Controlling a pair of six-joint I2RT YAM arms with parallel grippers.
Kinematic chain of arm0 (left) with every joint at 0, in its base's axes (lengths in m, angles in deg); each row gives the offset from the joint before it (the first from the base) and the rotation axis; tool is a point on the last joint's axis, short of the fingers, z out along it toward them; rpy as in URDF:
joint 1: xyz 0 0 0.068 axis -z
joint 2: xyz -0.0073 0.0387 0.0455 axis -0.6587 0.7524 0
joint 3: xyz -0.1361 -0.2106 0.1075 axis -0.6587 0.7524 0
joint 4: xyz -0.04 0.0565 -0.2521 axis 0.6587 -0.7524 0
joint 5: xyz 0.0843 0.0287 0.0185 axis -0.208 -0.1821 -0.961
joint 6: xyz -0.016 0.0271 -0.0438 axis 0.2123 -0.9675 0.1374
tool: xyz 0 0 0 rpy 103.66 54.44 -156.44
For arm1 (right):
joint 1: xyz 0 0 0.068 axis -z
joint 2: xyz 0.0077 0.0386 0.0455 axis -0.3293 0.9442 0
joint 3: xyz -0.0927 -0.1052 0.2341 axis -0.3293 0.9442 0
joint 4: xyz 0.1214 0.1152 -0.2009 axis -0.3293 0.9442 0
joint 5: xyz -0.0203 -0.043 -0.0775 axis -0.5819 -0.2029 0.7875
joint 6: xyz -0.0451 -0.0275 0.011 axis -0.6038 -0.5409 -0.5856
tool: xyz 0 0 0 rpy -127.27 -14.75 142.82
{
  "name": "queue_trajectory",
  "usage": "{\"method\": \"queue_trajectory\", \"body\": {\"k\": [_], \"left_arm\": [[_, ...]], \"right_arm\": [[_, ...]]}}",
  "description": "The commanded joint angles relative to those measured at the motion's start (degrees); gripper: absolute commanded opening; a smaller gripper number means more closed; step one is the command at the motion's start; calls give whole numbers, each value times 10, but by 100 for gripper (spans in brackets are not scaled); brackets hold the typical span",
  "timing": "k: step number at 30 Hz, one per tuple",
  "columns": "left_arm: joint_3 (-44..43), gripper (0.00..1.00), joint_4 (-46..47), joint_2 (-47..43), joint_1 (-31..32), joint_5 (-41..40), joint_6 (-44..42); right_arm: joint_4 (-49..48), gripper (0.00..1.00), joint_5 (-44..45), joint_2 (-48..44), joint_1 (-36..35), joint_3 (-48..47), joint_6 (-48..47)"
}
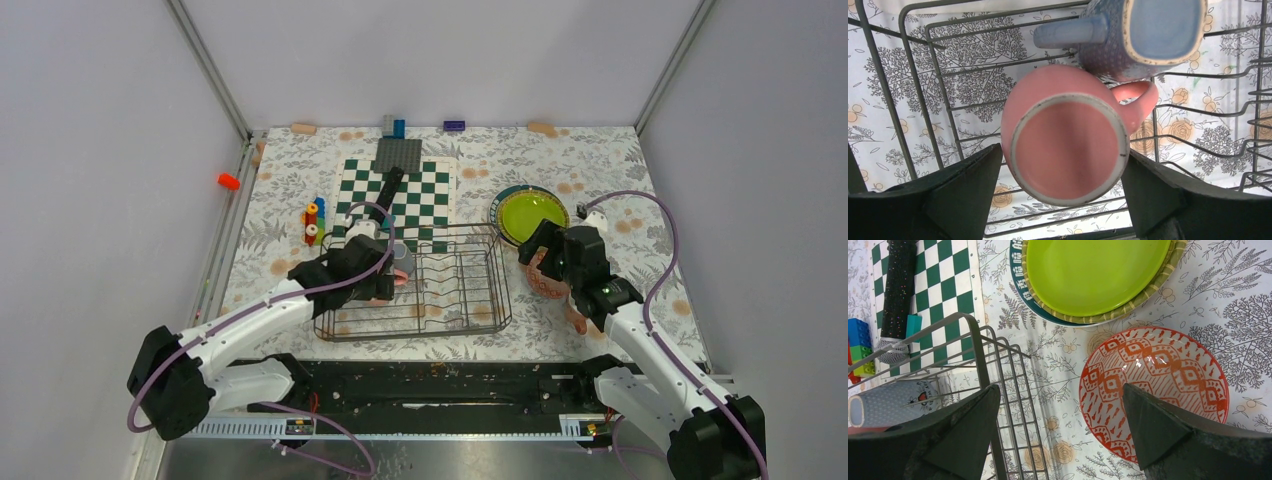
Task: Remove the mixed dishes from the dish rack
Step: Pick up the cup from the dish rack.
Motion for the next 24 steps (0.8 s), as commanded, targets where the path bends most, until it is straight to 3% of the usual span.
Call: {"method": "queue_trajectory", "body": {"k": [1,9,24], "left_arm": [[1,88,-14,-17,5,4,13],[17,99,40,-31,4,18,-47],[-12,99,76,27,-2,14,-110]], "right_arm": [[-16,100,-2,2,2,-22,0],[-16,100,-10,-5,3,-22,0],[-16,100,-15,-21,2,-19,-5]]}}
